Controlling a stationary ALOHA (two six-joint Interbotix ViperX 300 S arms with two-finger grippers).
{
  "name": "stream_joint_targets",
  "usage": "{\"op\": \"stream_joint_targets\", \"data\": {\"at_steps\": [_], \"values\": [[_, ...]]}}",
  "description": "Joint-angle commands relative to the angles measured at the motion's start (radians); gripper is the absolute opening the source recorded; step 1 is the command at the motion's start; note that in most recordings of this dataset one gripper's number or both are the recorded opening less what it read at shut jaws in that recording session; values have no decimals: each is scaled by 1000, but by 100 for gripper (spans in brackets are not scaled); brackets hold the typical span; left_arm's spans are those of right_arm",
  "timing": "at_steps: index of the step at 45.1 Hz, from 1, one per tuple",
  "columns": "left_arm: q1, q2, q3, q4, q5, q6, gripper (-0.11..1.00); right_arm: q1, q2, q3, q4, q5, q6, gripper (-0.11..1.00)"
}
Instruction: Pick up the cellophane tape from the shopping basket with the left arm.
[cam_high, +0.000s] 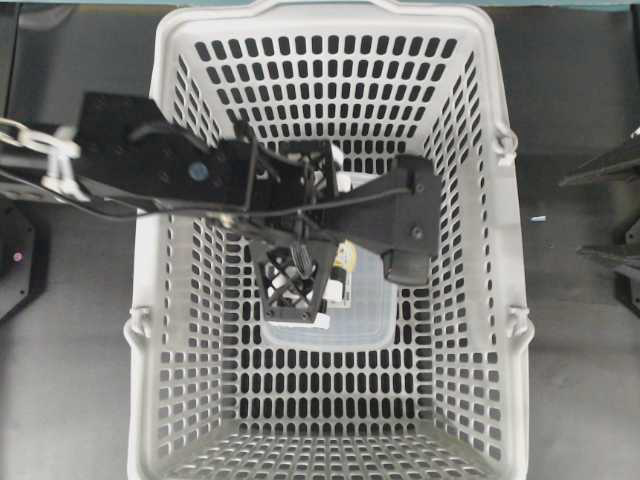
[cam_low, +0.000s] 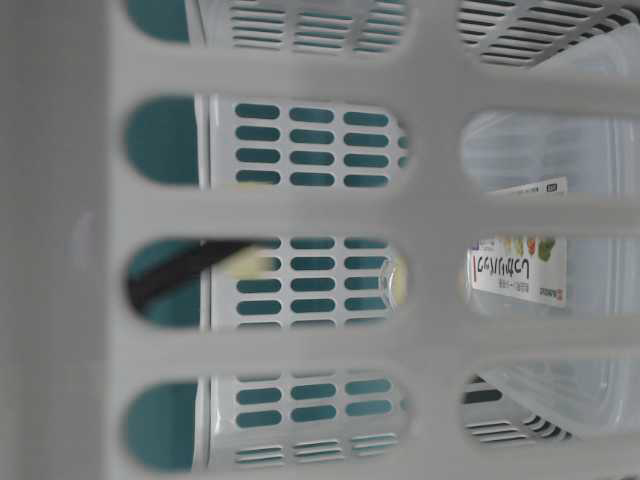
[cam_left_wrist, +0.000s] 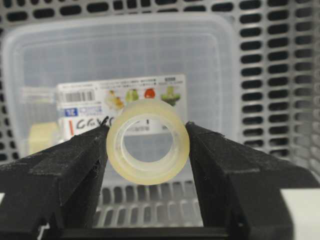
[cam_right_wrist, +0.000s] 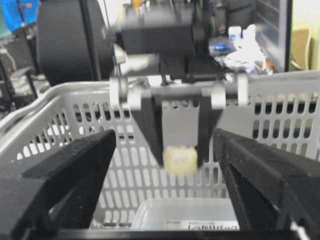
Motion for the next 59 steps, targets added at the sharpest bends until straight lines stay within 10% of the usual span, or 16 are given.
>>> {"op": "stream_joint_targets", "data": {"at_steps": [1, 59], "values": [[-11, -32, -100, 3, 72, -3, 50, 2, -2, -9, 3, -5, 0, 76], [-14, -26, -137, 3, 127, -3, 50, 2, -5, -9, 3, -2, 0, 76]]}}
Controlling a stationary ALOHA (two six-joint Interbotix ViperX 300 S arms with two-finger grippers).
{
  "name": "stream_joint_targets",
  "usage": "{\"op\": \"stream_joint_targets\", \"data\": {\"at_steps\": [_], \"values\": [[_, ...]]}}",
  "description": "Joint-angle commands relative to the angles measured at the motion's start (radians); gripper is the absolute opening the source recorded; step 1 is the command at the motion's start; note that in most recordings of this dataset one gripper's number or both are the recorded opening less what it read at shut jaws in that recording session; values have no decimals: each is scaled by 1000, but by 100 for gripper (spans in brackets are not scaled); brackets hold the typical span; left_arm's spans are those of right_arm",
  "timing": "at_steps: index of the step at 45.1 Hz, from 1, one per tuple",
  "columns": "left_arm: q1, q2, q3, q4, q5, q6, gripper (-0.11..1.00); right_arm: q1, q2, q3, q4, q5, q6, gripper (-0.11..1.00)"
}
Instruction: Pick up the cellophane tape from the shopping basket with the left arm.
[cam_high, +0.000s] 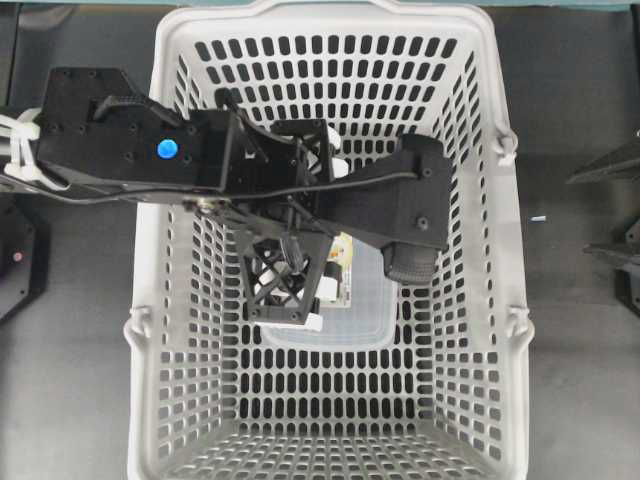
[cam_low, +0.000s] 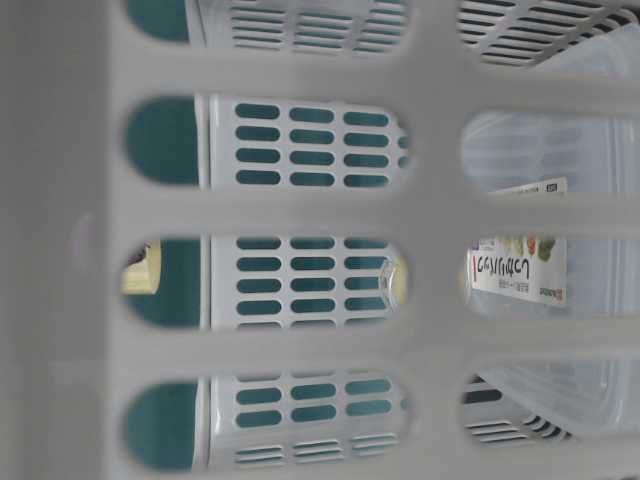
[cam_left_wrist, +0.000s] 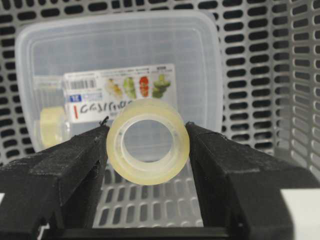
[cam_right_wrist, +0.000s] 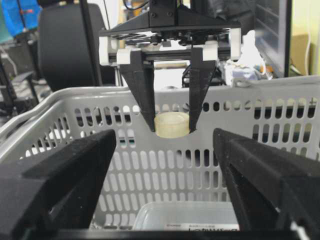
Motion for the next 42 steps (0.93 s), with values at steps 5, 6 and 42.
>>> {"op": "stream_joint_targets", "data": {"at_steps": [5, 6, 42], "values": [[-3, -26, -26, 3, -2, 0, 50, 2, 6, -8, 3, -6, 0, 76], [-3, -26, -26, 3, -2, 0, 50, 2, 6, -9, 3, -5, 0, 76], [-3, -23, -26, 3, -2, 2, 50, 2, -8, -2, 3, -5, 0, 76]]}}
